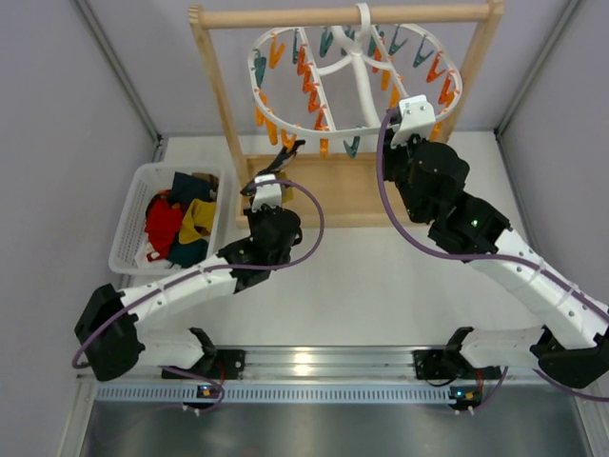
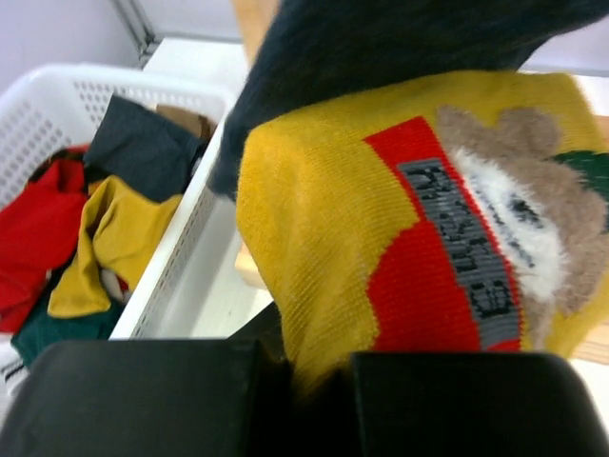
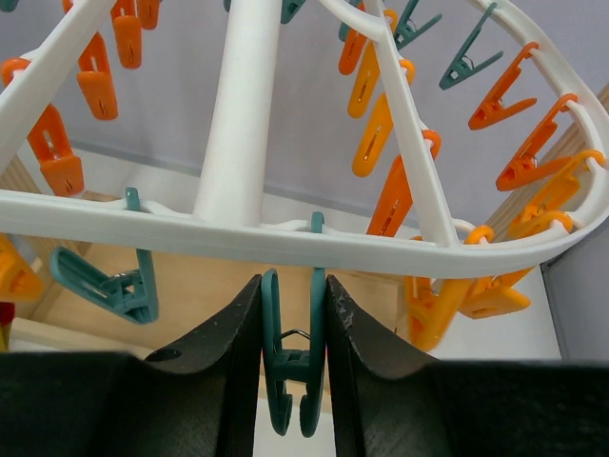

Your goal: Remove the socks clipped to the hanger

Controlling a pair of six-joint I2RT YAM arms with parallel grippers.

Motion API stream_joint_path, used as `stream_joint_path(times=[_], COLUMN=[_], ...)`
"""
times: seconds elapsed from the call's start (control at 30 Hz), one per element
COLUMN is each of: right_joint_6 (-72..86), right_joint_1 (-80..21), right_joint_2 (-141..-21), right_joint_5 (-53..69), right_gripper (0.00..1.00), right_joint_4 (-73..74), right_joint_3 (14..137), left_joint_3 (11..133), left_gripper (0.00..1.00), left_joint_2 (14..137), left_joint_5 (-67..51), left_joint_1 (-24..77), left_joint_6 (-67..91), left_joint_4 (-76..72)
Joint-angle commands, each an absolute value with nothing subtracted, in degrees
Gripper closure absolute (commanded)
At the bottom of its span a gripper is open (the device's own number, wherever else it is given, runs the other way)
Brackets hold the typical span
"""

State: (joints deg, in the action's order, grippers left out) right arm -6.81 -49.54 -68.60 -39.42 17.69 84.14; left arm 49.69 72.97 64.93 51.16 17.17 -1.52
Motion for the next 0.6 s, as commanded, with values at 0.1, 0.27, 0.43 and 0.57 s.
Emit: stream_joint_path(times=[0.1, 0.27, 0.43, 0.57], right_joint_6=[-4.0, -3.3, -2.9, -2.9], right_joint_1=[-46.7, -46.0, -45.9, -45.8], right_joint_2=[-66.3, -65.3, -65.2, -65.0], right_joint_5=[-35.3, -33.2, -31.5, -30.6], right_gripper=[0.93, 0.93, 0.93, 0.93], right_joint_4=[20.3, 19.3, 19.2, 19.7], right_joint_3=[82.5, 81.1, 80.9, 81.1], left_joint_3=[46.5, 46.1, 50.0, 54.4], left_gripper=[1.00, 1.00, 1.00, 1.00], left_joint_2=[61.5, 52.9, 54.8, 59.3], left_joint_5=[62.9, 58.0, 52.9, 42.0], left_joint_1=[48.0, 40.5, 32.0, 18.8], left_joint_6=[31.0, 31.6, 30.9, 32.8], left_joint_4=[14.0, 16.5, 17.9, 19.6])
